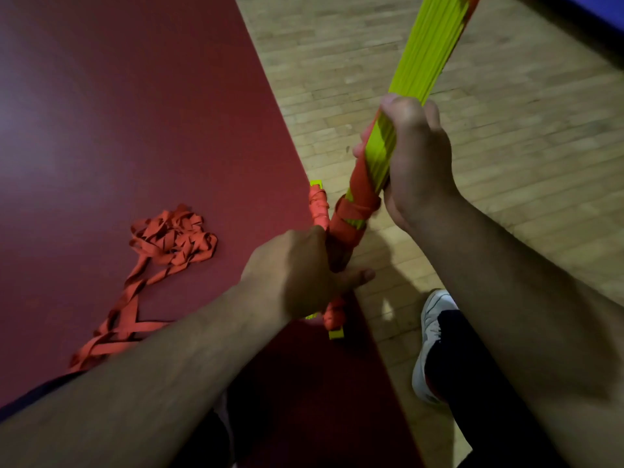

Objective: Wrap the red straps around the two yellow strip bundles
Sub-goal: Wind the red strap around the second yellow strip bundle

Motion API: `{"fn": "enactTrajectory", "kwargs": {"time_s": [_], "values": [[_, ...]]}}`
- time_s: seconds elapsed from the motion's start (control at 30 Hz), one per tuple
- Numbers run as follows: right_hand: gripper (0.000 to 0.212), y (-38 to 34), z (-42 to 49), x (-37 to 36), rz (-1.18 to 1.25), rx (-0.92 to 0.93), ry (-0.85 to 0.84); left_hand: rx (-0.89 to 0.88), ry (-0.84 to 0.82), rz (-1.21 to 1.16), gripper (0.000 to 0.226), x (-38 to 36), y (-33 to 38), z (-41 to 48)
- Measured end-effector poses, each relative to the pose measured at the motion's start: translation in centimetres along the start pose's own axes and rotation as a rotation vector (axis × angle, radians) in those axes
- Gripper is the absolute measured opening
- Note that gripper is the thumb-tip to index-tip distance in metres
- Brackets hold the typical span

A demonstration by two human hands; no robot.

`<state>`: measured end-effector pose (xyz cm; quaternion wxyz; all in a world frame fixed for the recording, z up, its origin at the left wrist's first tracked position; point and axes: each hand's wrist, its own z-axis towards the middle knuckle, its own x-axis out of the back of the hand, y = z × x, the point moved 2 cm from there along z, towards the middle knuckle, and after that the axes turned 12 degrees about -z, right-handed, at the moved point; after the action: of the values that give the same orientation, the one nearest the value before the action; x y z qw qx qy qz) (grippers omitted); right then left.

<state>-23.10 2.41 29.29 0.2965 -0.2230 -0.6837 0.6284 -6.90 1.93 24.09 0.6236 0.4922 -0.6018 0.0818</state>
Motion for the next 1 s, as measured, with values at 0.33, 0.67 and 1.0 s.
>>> {"fn": "enactTrajectory", "kwargs": {"time_s": [0.33,0.67,1.0], "values": [[0.039,-0.1,0.6,0.9,0.107,-0.035,0.072,-0.137,0.219,-0.126,0.043,1.1,-1.0,0.5],[0.054,-0.1,0.0,1.6,0.612,-0.137,-0.853,-0.244,-0.401,-0.601,0.026,3.0,-0.9,-0.1],[0.016,0.7,0.1,-0.2,0.150,-0.122,-0.007,-0.019,-0.062,-0.168,0.032,0.2,-2.3,0.8]]}}
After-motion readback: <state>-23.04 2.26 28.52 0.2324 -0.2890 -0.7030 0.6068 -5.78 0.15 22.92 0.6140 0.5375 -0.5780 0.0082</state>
